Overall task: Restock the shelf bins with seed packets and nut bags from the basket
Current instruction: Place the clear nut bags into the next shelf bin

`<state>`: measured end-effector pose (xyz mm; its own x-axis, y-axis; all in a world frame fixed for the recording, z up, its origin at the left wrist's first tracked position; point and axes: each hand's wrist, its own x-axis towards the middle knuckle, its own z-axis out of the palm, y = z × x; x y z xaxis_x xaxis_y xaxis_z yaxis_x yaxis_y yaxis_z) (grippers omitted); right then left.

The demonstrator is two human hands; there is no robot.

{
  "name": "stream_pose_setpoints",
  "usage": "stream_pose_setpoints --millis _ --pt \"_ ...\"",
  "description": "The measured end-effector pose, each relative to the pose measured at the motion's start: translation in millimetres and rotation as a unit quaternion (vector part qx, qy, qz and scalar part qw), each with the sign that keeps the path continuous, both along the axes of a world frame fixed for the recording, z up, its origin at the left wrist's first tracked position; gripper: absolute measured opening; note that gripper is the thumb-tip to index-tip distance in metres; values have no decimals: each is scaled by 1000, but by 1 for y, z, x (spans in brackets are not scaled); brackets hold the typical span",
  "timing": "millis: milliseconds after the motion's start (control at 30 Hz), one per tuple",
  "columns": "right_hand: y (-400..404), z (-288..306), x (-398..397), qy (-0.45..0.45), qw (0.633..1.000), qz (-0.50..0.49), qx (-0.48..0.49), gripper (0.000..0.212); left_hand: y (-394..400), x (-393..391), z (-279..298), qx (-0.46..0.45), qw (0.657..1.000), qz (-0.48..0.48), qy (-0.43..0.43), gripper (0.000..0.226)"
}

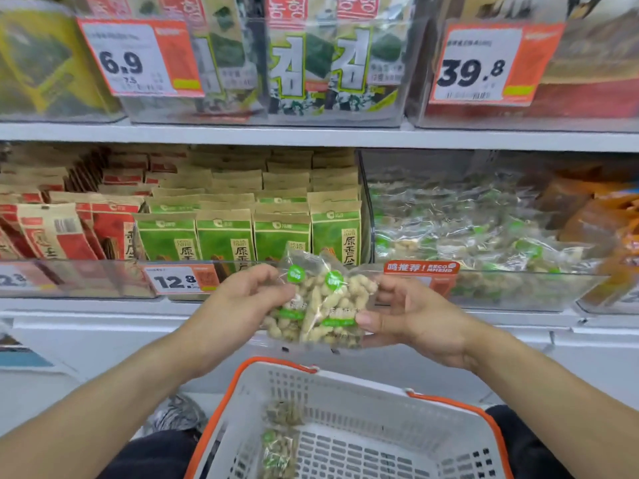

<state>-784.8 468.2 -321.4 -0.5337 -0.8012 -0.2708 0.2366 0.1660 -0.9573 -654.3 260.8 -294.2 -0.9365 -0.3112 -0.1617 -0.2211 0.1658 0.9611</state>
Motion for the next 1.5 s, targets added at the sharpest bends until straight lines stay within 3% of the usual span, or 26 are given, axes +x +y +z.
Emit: stream_pose_setpoints --millis 133,267,433,567,733,967,1100,1200,1400,1500 --pt "-1 -11 -7 -8 998 -52 -33 59 10 -18 -6 20 1000 -13 15 25" --pt "6 -9 -7 5 995 -84 -52 51 20 -22 1 40 994 -99 20 41" --pt "18 -12 -9 25 995 -74 -62 79 34 -29 -5 7 990 -124 59 74" --pt "26 -2 -14 61 996 -48 -42 56 37 -34 -2 -30 986 -140 91 69" --pt "36 13 -21 129 989 -30 -64 55 36 -41 7 -113 972 -143 147 61" --pt "46 24 -16 208 977 -29 -32 96 45 -43 3 -92 967 -133 199 60" --pt "39 26 -8 258 959 -101 -65 56 45 -50 -4 -72 967 -119 214 65" --pt "39 31 -9 255 952 -150 -76 49 47 -54 -8 -90 963 -87 237 80" --pt "42 39 -25 241 926 -281 -68 68 44 -63 -2 -252 916 0 310 33" --pt "44 42 -36 275 902 -330 -31 70 45 -65 0 -292 897 1 331 26"
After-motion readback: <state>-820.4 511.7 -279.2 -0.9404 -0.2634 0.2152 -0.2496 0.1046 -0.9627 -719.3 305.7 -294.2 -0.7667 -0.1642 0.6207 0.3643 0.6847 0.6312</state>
